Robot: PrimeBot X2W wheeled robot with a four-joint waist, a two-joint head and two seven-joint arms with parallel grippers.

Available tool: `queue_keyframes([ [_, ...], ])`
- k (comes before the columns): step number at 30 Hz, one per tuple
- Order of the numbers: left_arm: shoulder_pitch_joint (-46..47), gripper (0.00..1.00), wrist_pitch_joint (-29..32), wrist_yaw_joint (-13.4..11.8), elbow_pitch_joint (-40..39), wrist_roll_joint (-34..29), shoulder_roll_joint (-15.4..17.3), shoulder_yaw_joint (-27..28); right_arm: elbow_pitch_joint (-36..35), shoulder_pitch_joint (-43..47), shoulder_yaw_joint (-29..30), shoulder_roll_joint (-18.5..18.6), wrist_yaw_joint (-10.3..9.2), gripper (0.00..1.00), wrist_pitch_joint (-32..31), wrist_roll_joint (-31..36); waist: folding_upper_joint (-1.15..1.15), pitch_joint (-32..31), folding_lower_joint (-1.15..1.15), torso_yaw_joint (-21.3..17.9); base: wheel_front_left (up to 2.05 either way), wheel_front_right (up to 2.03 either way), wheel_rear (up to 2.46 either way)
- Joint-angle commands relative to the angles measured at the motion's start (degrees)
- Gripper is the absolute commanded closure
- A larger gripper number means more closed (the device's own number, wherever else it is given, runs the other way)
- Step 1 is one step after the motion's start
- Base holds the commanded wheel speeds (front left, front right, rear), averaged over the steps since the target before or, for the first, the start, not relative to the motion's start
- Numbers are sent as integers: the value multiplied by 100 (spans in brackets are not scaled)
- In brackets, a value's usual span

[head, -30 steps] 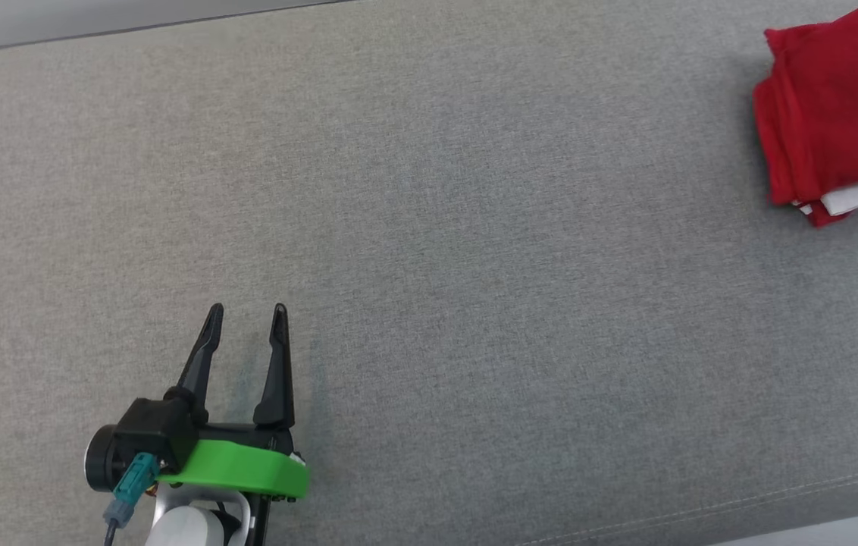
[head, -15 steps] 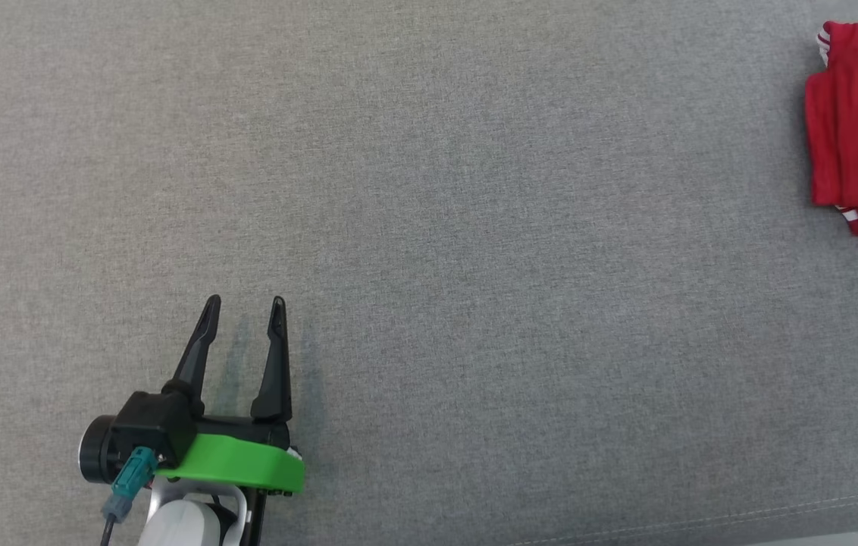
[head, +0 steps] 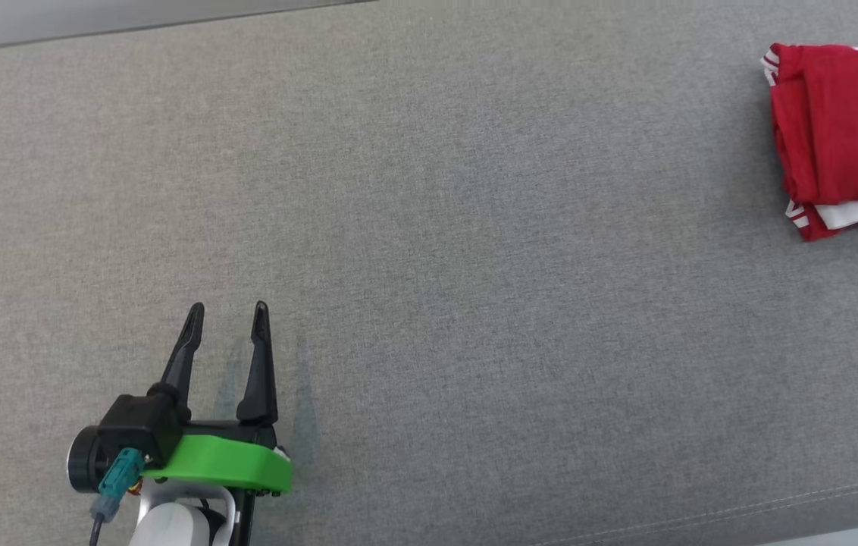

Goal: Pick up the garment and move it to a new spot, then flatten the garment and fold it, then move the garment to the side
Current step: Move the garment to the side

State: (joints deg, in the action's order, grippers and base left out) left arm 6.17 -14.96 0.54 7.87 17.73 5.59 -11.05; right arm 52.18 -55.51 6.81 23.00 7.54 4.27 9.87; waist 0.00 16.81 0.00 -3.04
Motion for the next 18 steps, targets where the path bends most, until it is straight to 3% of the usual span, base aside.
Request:
queue_keyframes([
  [1,11,0,-17,-22,47,49,45,46,25,34,-94,-30,-12,0,123,-100,0,-246,0,-91,0,0,0],
  [10,117,0,-25,-290,459,254,-57,448,-133,579,-720,-781,-12,0,824,-736,0,-1011,0,-159,0,0,0],
  [18,-226,0,-23,-405,645,208,-172,526,-966,1766,-1120,-1427,-12,0,1060,-1277,0,-1533,0,-40,0,0,0],
])
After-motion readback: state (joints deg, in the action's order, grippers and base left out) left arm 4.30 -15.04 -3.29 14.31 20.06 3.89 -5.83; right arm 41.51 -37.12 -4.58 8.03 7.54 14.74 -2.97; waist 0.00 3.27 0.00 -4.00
